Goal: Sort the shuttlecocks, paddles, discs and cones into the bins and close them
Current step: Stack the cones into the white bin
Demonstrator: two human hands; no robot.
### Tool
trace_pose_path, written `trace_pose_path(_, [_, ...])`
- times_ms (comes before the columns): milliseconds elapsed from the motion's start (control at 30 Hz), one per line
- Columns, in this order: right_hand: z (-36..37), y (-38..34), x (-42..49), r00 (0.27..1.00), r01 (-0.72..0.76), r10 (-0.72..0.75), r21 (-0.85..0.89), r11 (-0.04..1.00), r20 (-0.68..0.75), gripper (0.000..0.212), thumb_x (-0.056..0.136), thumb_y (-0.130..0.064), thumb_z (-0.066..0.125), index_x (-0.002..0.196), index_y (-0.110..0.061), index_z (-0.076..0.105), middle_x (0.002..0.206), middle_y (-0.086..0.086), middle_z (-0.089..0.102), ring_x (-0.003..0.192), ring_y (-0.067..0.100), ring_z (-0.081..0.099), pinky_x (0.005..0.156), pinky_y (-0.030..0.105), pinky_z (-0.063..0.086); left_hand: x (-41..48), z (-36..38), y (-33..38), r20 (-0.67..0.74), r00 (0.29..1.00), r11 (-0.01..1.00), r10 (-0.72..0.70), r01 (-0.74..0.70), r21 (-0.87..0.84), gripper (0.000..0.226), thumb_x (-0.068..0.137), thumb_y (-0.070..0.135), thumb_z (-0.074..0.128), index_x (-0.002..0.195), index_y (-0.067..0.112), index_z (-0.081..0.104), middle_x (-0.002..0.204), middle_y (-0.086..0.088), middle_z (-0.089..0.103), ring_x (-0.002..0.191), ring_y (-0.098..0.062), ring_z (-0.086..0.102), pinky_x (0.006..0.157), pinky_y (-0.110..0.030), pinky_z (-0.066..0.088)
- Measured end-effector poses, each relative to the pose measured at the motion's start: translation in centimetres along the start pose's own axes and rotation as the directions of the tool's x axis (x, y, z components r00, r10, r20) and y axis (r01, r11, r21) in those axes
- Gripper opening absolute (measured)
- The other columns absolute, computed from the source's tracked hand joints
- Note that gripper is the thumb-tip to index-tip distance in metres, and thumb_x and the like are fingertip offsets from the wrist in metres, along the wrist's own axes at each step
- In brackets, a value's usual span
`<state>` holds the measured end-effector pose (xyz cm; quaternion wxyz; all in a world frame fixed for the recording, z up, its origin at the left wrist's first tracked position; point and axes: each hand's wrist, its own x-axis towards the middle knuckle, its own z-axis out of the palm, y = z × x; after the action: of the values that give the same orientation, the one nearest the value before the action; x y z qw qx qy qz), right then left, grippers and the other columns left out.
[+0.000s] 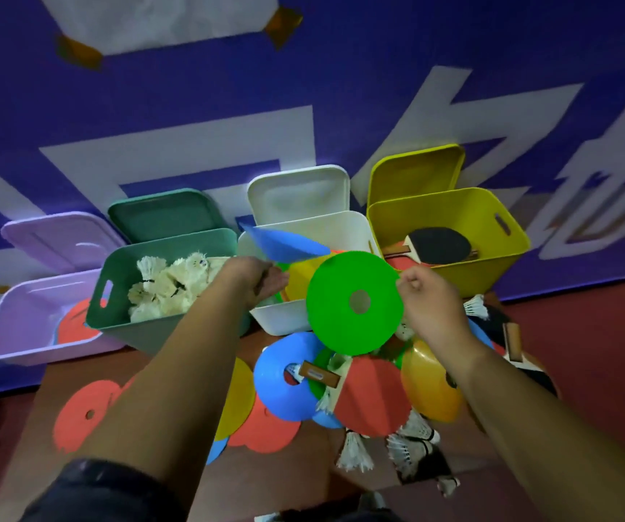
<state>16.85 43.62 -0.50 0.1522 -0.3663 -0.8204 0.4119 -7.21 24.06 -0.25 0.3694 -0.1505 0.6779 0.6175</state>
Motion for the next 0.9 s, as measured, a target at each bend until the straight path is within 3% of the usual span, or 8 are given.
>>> trace_pose_path(67, [-0.6, 0.6, 0.2, 1.000, -0.028, 0.028, 0.003, 1.000, -0.012, 0.016, 0.106, -0.026, 0.058, 0.095, -0.019, 0.068, 0.090, 0.008, 0.072, 0.083, 0.026, 0.066, 0.070, 0.039, 0.052, 0.9, 0.0, -1.7, -0.068, 0.998, 0.999, -0.010, 0.013, 0.041, 0.017, 0.108, 0.003, 0.050, 0.092, 0.001, 0.058, 0.061, -0.012, 0.059, 0.051, -0.021, 0.060, 0.041, -0.031, 0.057])
trace_pose_path(200, [-0.7, 1.2, 0.9, 0.996, -0.085, 0.086, 0.053, 0.995, -0.016, 0.017, 0.104, -0.028, 0.057, 0.089, -0.028, 0.065, 0.084, 0.001, 0.070, 0.076, 0.027, 0.068, 0.069, 0.044, 0.056, 0.0, -0.4, -4.1, -0.061, 0.998, 0.999, 0.008, -0.005, 0.048, 0.013, 0.105, 0.006, 0.056, 0.110, -0.004, 0.062, 0.091, -0.017, 0.068, 0.069, -0.027, 0.066, 0.046, -0.031, 0.059])
trace_pose_path(333, [-0.1, 0.3, 1.7, 0.988, -0.150, 0.152, 0.131, 0.980, -0.005, 0.019, 0.102, -0.023, 0.055, 0.086, -0.024, 0.065, 0.081, 0.010, 0.070, 0.075, 0.031, 0.071, 0.067, 0.049, 0.062, -1.3, -1.8, -4.9, -0.030, 0.999, 0.994, 0.039, -0.036, 0.099, 0.018, 0.105, 0.012, 0.057, 0.114, -0.001, 0.066, 0.105, -0.018, 0.073, 0.080, -0.027, 0.072, 0.057, -0.034, 0.063])
trace_pose_path(467, [0.9, -1.7, 3.3, 0.978, -0.210, 0.201, 0.308, 0.928, 0.061, 0.022, 0.107, -0.014, 0.051, 0.099, -0.015, 0.071, 0.085, 0.018, 0.073, 0.071, 0.026, 0.072, 0.061, 0.036, 0.064, -1.8, -3.8, -5.3, -0.057, 0.997, 0.995, 0.050, -0.045, 0.085, 0.019, 0.105, 0.014, 0.055, 0.113, 0.002, 0.068, 0.101, -0.013, 0.077, 0.069, -0.021, 0.072, 0.055, -0.030, 0.058])
trace_pose_path(600, [3.0, -3.3, 5.6, 0.962, -0.250, 0.171, 0.431, 0.867, 0.215, 0.026, 0.103, -0.010, 0.054, 0.123, -0.009, 0.071, 0.105, 0.018, 0.076, 0.075, 0.026, 0.074, 0.069, 0.040, 0.066, -2.0, -6.4, -5.9, -0.066, 0.997, 0.997, 0.044, -0.040, 0.062, 0.023, 0.103, 0.015, 0.055, 0.117, 0.002, 0.070, 0.091, -0.011, 0.074, 0.055, -0.018, 0.065, 0.049, -0.026, 0.050])
trace_pose_path(700, [4.9, -3.8, 5.6, 0.948, -0.266, 0.170, 0.378, 0.887, 0.269, 0.027, 0.106, -0.013, 0.053, 0.129, -0.008, 0.067, 0.102, 0.015, 0.075, 0.066, 0.023, 0.065, 0.062, 0.038, 0.064, -1.8, -7.9, -7.1, -0.111, 0.993, 0.991, 0.045, -0.030, 0.133, 0.025, 0.099, 0.015, 0.057, 0.110, 0.008, 0.077, 0.094, -0.010, 0.079, 0.065, -0.020, 0.069, 0.059, -0.029, 0.053])
trace_pose_path(800, [6.9, -3.4, 4.5, 0.933, -0.280, 0.178, 0.319, 0.906, 0.313, 0.020, 0.106, -0.017, 0.054, 0.114, -0.008, 0.070, 0.093, 0.014, 0.075, 0.059, 0.020, 0.060, 0.051, 0.032, 0.053, -2.2, -8.4, -8.8, -0.167, 0.986, 0.990, 0.028, -0.004, 0.139, 0.020, 0.102, 0.016, 0.058, 0.107, 0.014, 0.077, 0.097, -0.006, 0.081, 0.082, -0.023, 0.074, 0.067, -0.033, 0.058])
trace_pose_path(900, [8.6, -2.3, 3.0, 0.915, -0.241, 0.147, 0.216, 0.946, 0.374, 0.017, 0.105, -0.019, 0.054, 0.101, -0.018, 0.071, 0.086, 0.007, 0.076, 0.055, 0.016, 0.063, 0.056, 0.033, 0.052, -2.3, -8.6, -11.0, -0.142, 0.989, 0.985, -0.029, 0.052, 0.162, 0.019, 0.103, 0.021, 0.059, 0.113, 0.013, 0.073, 0.105, -0.005, 0.080, 0.088, -0.022, 0.074, 0.075, -0.035, 0.058])
